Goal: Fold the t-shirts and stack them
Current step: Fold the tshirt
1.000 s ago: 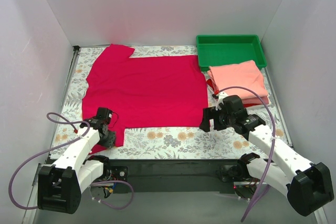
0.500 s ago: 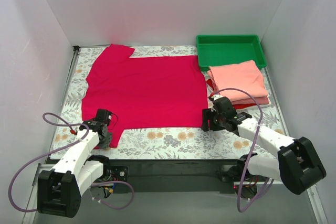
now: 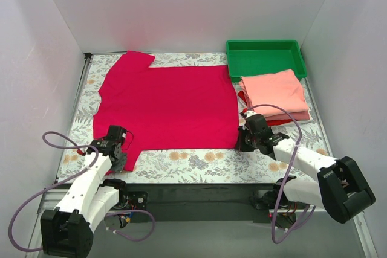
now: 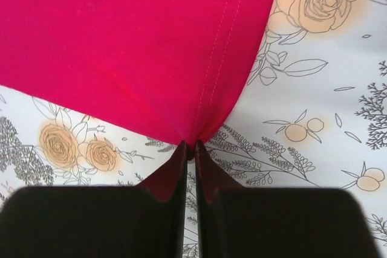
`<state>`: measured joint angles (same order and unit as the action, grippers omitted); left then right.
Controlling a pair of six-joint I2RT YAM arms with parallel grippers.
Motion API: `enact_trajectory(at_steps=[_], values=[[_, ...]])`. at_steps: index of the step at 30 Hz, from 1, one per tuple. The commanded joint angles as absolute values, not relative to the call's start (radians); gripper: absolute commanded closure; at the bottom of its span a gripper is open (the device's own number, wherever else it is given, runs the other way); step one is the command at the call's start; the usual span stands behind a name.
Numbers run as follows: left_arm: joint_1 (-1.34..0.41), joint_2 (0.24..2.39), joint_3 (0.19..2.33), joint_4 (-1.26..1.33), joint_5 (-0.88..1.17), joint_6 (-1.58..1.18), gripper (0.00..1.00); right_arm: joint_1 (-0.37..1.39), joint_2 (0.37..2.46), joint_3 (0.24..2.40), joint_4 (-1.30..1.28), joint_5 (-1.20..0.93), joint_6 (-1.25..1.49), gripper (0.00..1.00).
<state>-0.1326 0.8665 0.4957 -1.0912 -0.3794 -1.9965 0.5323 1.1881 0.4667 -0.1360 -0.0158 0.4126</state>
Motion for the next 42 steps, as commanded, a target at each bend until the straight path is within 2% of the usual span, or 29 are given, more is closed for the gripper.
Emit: enact_trajectory(at_steps=[1, 17, 26, 32, 42], values=[[-0.127, 0.816, 0.554, -1.227, -0.428, -2.456, 1.00, 0.537, 1.129, 0.440, -0.166, -0.083, 0.431, 0.99], [-0.127, 0.735, 0.595, -1.284, -0.382, -2.439, 1.00, 0.555, 0.899, 0.388, -0.321, -0.193, 0.446, 0.99], [-0.127, 0.801, 0.713, -1.237, -0.474, -2.355, 1.00, 0.557, 0.988, 0.505, -0.336, -0.137, 0.416, 0.99], [-0.127, 0.909, 0.778, -1.071, -0.448, -2.235, 1.00, 0.549, 1.064, 0.618, -0.356, -0.032, 0.422, 0.99], [-0.127, 1.075, 0.920, -0.859, -0.543, -2.053, 1.00, 0.488, 1.227, 0.827, -0.359, -0.054, 0.362, 0.99]])
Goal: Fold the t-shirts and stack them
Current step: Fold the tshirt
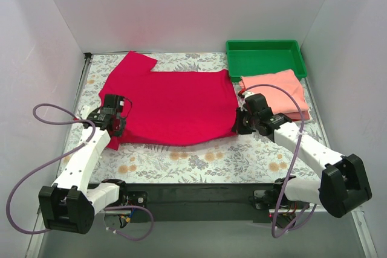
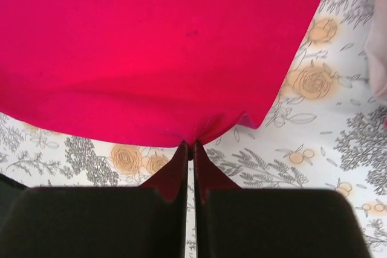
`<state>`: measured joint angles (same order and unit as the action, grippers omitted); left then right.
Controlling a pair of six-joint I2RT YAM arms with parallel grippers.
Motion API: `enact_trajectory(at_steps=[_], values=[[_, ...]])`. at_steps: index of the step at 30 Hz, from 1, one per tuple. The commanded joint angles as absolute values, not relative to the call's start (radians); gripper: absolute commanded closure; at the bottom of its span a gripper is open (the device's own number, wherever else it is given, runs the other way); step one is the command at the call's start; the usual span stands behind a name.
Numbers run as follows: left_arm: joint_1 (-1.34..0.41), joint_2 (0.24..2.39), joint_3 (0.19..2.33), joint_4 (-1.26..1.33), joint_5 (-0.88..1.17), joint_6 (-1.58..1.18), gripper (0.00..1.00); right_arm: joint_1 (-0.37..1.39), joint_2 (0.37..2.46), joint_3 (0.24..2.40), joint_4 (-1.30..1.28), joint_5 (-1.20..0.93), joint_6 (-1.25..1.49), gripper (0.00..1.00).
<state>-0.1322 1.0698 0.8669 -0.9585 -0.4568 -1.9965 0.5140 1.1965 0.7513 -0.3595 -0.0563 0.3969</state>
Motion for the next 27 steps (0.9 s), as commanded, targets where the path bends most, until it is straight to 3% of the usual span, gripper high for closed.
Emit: enact_trajectory(at_steps=[1, 7, 27], values=[[-0.127, 1.084, 0.923, -0.830, -0.538, -2.013, 1.00, 0.483, 1.239, 0.839, -0.359, -0.055, 0.354, 0.99], [-0.127, 1.161, 0.983, -0.647, -0.472, -1.830, 1.00, 0.439, 1.321, 0.916, -0.357, -0.075, 0.321, 0.99], [-0.123, 1.624, 1.265, -0.523, -0.523, -1.523, 1.00, 0.330, 1.571, 1.133, -0.370, -0.144, 0.244, 0.99]])
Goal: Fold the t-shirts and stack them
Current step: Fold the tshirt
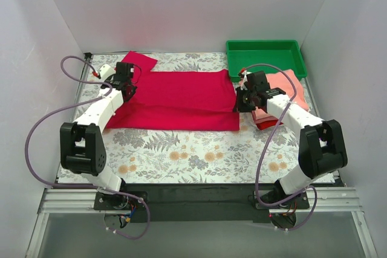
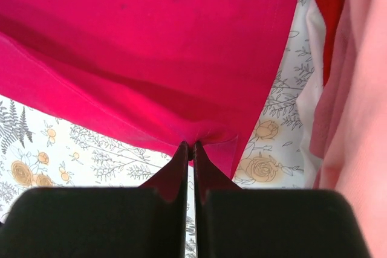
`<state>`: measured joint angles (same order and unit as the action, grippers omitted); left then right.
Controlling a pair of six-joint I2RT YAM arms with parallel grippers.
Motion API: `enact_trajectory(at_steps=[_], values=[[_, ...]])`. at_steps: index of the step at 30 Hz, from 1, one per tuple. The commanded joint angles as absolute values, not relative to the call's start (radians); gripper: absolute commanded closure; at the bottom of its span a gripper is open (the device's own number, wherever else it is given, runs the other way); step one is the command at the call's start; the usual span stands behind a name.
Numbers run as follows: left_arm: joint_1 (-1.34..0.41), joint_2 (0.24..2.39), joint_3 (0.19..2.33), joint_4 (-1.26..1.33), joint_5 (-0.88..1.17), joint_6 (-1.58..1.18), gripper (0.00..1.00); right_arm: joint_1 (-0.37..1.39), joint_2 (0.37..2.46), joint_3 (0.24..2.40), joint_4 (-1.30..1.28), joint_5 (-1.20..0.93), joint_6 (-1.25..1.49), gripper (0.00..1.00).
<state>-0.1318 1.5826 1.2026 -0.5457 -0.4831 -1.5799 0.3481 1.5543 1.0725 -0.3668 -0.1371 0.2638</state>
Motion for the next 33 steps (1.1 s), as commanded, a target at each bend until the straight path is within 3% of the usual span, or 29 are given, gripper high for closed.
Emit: enact_trajectory(at_steps=[1, 3, 5, 6, 7, 8, 10, 11, 16, 22, 24, 25, 33], values=[[-0.121, 1.643, 1.276, -0.523, -0.514, -1.504, 0.98, 0.327, 1.592, 1.141, -0.371, -0.144, 0.244, 0.99], [-0.117, 1.710, 1.298, -0.526, -0.515, -1.496, 0.94, 0.321, 1.618, 1.164, -0.371, -0.123, 0.236, 0.98], [-0.107, 1.756, 1.337, -0.525, -0.493, -1.482, 0.75, 0.313, 1.670, 1.187, -0.371, -0.117, 0.222, 0.91], [-0.097, 1.797, 1.354, -0.526, -0.485, -1.477, 0.67, 0.310, 1.690, 1.224, -0.377, -0.127, 0.210, 0.78], [-0.091, 1.824, 1.394, -0.526, -0.476, -1.462, 0.61, 0.307, 1.719, 1.241, -0.383, -0.130, 0.196, 0.75], [-0.080, 1.845, 1.428, -0.550, -0.476, -1.463, 0.47, 0.307, 1.729, 1.261, -0.397, -0.127, 0.195, 0.63], [-0.071, 1.902, 1.486, -0.578, -0.451, -1.451, 0.37, 0.307, 1.721, 1.298, -0.406, -0.129, 0.178, 0.42], [-0.069, 1.916, 1.541, -0.607, -0.431, -1.447, 0.35, 0.307, 1.709, 1.301, -0.407, -0.127, 0.179, 0.38], [-0.069, 1.855, 1.511, -0.624, -0.336, -1.462, 0.34, 0.321, 1.600, 1.240, -0.391, -0.182, 0.181, 0.35], [-0.074, 1.700, 1.232, -0.486, -0.135, -1.483, 0.34, 0.405, 1.560, 1.105, -0.328, -0.255, 0.209, 0.26], [-0.080, 1.672, 1.174, -0.448, -0.083, -1.485, 0.34, 0.428, 1.575, 1.094, -0.301, -0.265, 0.233, 0.17], [-0.083, 1.666, 1.149, -0.434, -0.065, -1.505, 0.34, 0.434, 1.594, 1.089, -0.285, -0.273, 0.238, 0.02], [-0.081, 1.732, 1.068, -0.433, -0.138, -1.526, 0.33, 0.463, 1.732, 1.071, -0.233, -0.256, 0.265, 0.02]])
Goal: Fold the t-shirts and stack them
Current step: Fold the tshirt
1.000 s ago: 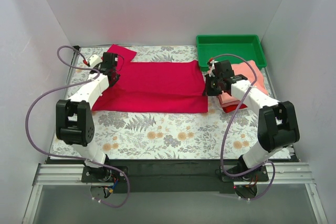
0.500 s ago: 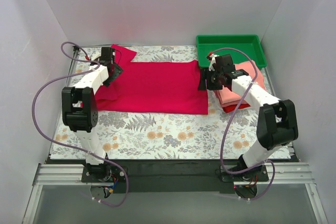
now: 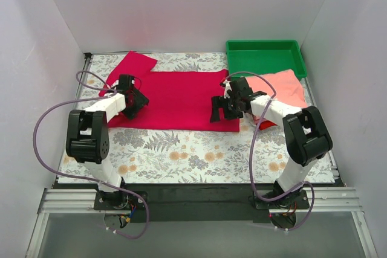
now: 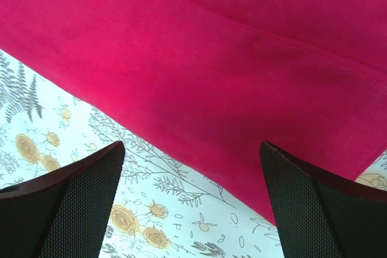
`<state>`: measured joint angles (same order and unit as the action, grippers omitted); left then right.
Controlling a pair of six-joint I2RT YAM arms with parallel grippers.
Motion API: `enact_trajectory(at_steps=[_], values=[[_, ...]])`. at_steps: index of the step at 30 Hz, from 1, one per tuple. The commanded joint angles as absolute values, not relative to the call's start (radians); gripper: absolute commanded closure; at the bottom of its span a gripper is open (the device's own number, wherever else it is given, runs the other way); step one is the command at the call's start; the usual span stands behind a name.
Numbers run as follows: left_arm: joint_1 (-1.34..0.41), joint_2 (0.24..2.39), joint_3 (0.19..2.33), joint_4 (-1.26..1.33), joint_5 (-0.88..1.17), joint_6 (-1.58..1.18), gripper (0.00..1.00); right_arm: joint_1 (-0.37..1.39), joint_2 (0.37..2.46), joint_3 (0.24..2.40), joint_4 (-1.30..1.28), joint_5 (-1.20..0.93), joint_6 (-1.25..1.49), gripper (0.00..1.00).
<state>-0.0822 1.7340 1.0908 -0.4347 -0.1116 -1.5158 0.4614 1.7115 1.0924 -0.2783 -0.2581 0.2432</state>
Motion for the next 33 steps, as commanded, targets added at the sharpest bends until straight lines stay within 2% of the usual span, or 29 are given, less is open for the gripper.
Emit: enact_trajectory(at_steps=[1, 5, 11, 14, 16, 24, 33], values=[[-0.081, 1.727, 1.040, -0.434, -0.146, -1.537, 0.33, 0.465, 1.729, 1.043, -0.232, -0.253, 0.273, 0.02], [-0.083, 1.634, 0.913, -0.474, -0.167, -1.624, 0.34, 0.466, 1.675, 0.913, -0.212, -0.235, 0.282, 0.02], [-0.097, 1.243, 0.577, -0.527, -0.176, -1.729, 0.34, 0.494, 1.444, 0.597, -0.178, -0.221, 0.325, 0.02], [-0.101, 0.999, 0.499, -0.594, -0.219, -1.784, 0.34, 0.502, 1.287, 0.476, -0.183, -0.225, 0.348, 0.02], [-0.103, 0.939, 0.518, -0.598, -0.232, -1.795, 0.34, 0.505, 1.229, 0.468, -0.193, -0.238, 0.341, 0.02], [-0.101, 1.159, 0.725, -0.584, -0.215, -1.750, 0.34, 0.505, 1.192, 0.535, -0.225, -0.212, 0.305, 0.02], [-0.103, 1.380, 0.796, -0.520, -0.230, -1.740, 0.37, 0.505, 1.244, 0.561, -0.227, -0.198, 0.281, 0.02]])
